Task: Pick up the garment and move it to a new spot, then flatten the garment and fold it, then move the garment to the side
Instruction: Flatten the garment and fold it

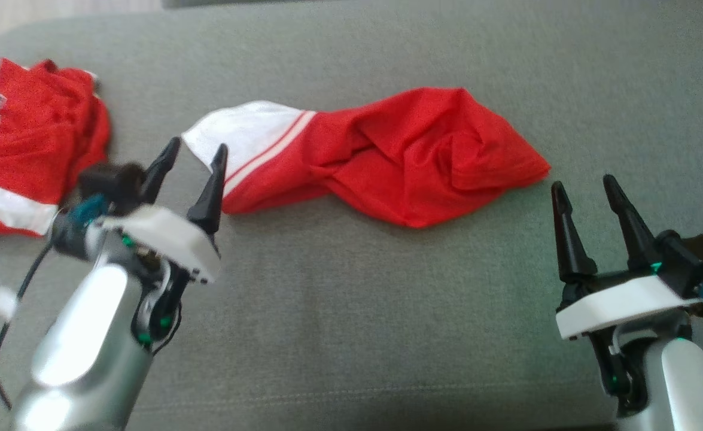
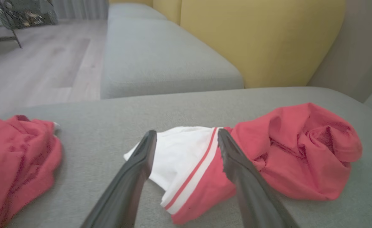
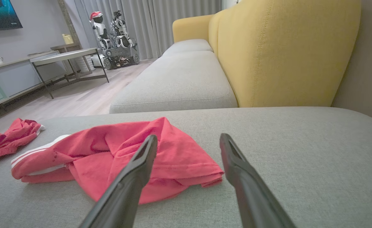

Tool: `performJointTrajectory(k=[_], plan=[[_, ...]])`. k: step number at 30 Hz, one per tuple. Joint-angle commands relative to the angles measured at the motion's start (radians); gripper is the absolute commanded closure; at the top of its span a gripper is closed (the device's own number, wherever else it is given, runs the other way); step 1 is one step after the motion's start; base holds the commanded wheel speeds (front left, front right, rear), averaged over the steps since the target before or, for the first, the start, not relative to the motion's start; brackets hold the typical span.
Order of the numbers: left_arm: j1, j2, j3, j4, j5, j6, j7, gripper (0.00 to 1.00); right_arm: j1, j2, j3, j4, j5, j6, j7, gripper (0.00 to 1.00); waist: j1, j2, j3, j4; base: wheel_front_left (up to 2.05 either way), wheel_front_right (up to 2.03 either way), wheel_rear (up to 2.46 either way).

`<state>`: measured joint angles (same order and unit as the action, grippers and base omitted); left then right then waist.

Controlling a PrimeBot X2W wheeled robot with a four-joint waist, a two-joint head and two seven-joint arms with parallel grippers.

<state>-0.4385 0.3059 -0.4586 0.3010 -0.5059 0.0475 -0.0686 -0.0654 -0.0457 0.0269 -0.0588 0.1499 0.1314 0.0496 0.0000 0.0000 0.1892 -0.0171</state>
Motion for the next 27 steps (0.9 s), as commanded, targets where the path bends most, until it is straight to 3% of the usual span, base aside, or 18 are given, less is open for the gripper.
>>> performJointTrajectory(k=[1,12,13,14,20,27], plan=[[-0.052,0.02,0.034,-0.012,-0.006,-0.008,0.005,0.0,-0.032,-0.004,0.024,-0.037,0.009,-0.001,-0.01,0.0,0.0,0.0,0.03,-0.026,0.0,0.0,0.0],[-0.197,-0.051,-0.001,0.36,-0.077,-0.108,0.103,0.0,-0.055,-0.004,0.021,-0.014,0.025,-0.001,-0.037,0.0,0.0,0.0,0.084,-0.083,0.0,0.0,0.0],[-0.201,-0.053,-0.006,0.374,-0.076,-0.116,0.097,0.71,-0.056,-0.004,0.021,-0.011,0.027,-0.001,-0.04,0.0,0.0,0.0,0.084,-0.085,0.0,0.0,0.0],[-0.201,-0.054,-0.011,0.385,-0.075,-0.121,0.091,1.0,-0.055,-0.004,0.02,-0.009,0.029,-0.001,-0.042,0.0,0.0,0.0,0.084,-0.086,0.0,0.0,0.0],[-0.138,-0.049,-0.036,0.384,-0.046,-0.124,-0.017,1.0,-0.038,-0.004,0.004,0.01,0.037,-0.001,-0.046,0.0,0.0,0.0,0.043,-0.082,0.0,0.0,0.0],[0.033,-0.016,-0.063,0.267,-0.023,-0.101,-0.102,1.0,0.002,-0.004,-0.033,-0.004,0.038,-0.001,-0.028,0.0,0.0,0.0,0.004,-0.052,0.0,0.0,0.0]])
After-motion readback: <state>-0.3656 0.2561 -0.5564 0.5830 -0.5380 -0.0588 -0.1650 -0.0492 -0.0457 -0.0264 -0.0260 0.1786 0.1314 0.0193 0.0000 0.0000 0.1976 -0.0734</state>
